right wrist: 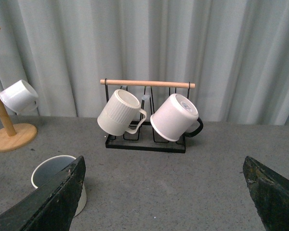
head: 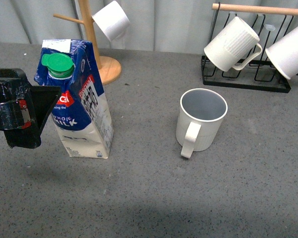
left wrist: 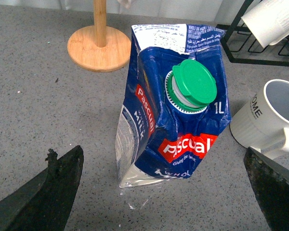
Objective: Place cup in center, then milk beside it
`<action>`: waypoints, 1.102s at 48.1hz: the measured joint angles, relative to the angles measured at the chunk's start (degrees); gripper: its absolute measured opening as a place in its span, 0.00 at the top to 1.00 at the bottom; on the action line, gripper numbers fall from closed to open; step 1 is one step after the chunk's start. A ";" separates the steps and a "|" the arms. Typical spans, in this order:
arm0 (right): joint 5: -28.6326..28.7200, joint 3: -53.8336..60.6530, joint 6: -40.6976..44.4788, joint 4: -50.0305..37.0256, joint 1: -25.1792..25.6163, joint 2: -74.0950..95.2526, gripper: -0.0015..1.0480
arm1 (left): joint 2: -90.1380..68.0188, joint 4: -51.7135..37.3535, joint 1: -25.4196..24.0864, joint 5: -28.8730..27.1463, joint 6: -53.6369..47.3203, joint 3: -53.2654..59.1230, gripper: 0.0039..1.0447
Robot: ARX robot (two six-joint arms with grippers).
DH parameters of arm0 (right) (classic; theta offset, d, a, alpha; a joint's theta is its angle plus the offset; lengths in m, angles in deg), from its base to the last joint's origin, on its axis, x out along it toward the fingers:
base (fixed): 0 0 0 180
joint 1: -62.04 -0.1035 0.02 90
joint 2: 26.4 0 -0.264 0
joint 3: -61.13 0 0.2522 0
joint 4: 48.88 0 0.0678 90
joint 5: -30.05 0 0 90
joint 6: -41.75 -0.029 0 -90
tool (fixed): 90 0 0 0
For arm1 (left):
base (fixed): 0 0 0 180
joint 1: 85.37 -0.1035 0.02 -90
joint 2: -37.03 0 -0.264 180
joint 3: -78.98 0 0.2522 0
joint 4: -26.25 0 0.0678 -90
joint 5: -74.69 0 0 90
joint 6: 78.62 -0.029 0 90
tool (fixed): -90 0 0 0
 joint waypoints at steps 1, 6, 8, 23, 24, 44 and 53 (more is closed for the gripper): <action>0.00 0.00 0.00 0.00 0.00 0.00 0.09 | 0.02 0.13 0.15 0.02 0.00 -0.04 0.06; -0.02 0.00 0.00 0.00 0.00 0.00 0.09 | 0.07 0.50 0.94 0.11 0.00 -0.24 0.06; -0.02 0.00 0.00 0.00 0.00 0.00 0.09 | 0.00 0.68 1.49 -0.07 -0.02 -0.48 0.06; -0.02 0.00 0.00 0.00 0.00 0.00 0.09 | -4.44 1.84 3.54 -0.98 -0.90 -2.93 0.06; -0.02 0.00 0.00 0.00 0.00 0.00 0.09 | -4.52 2.10 3.69 -0.52 -0.94 -3.13 0.06; 0.00 0.00 0.00 0.00 0.00 0.00 0.09 | -9.44 1.36 1.77 -1.75 -1.03 -5.95 0.06; -0.02 0.00 0.00 0.00 0.00 0.00 0.09 | -10.43 0.15 0.72 -1.77 -1.03 -6.80 0.06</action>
